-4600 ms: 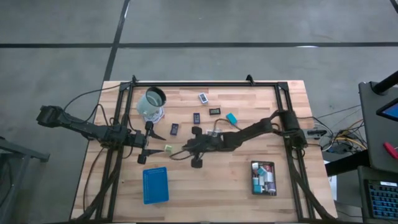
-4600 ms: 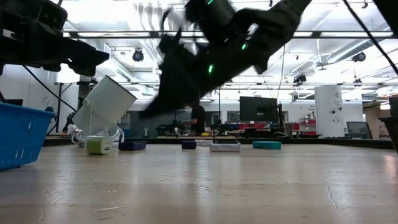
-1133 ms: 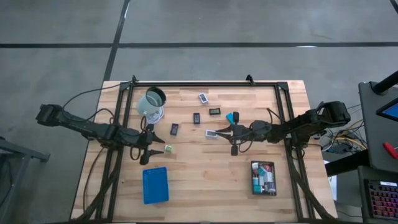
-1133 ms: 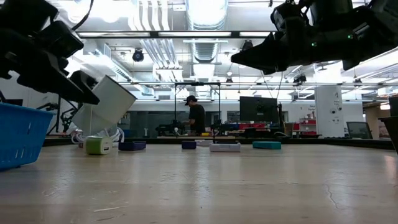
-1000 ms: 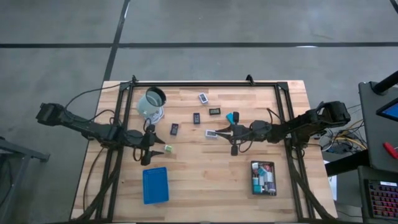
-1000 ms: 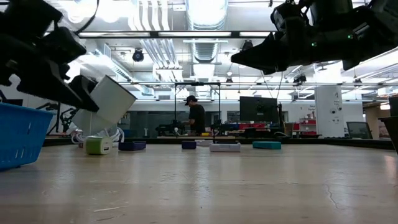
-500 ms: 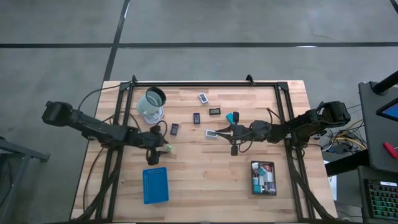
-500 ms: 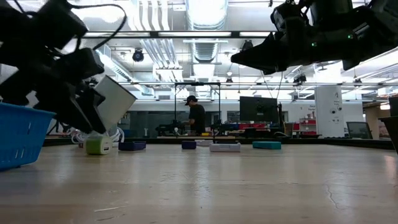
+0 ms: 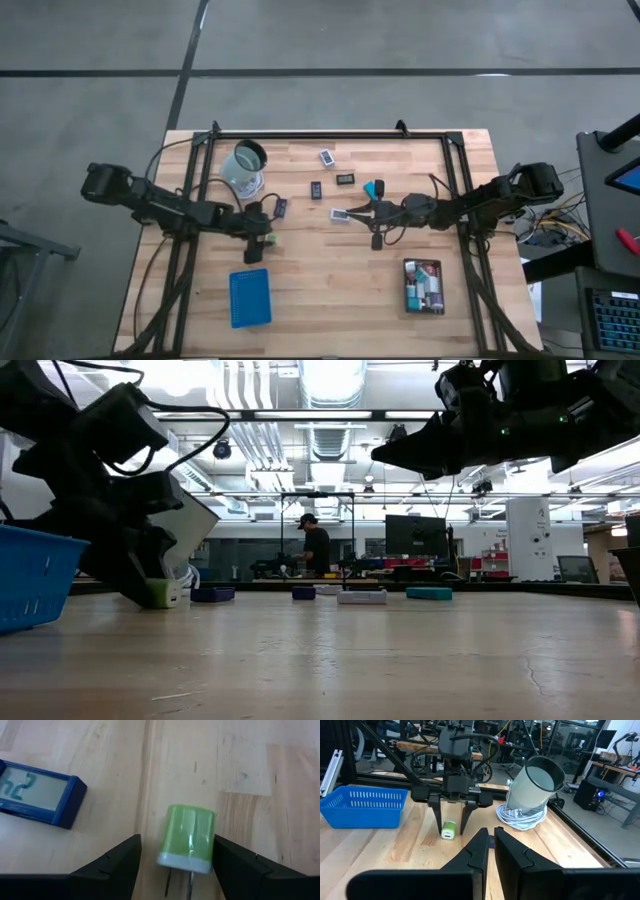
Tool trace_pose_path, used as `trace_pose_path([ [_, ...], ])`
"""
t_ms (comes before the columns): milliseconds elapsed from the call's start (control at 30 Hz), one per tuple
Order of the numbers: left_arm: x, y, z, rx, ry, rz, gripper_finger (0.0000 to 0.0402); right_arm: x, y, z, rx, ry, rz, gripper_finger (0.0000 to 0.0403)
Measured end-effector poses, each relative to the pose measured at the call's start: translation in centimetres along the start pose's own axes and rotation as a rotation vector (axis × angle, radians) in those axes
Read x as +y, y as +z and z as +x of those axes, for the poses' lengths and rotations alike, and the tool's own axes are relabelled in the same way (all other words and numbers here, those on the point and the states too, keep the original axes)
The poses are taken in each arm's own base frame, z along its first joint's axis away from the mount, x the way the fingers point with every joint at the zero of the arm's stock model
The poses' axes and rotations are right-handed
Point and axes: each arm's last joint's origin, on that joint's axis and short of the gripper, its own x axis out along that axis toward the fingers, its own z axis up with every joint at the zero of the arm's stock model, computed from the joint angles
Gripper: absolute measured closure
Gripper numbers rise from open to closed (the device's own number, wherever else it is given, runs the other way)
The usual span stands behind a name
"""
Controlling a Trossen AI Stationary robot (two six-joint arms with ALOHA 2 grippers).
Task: Pick & Place Office items
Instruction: Put the green charger adapter into the black bin
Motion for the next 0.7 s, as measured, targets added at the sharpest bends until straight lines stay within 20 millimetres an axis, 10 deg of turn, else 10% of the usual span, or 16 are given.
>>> trace_pose_path([
  [700, -0.04, 0.12, 0.11, -0.008, -0.018, 0.000, 0.0267, 0.01, -0.15, -0.01, 0.015, 0.002, -0.003, 0.0376],
])
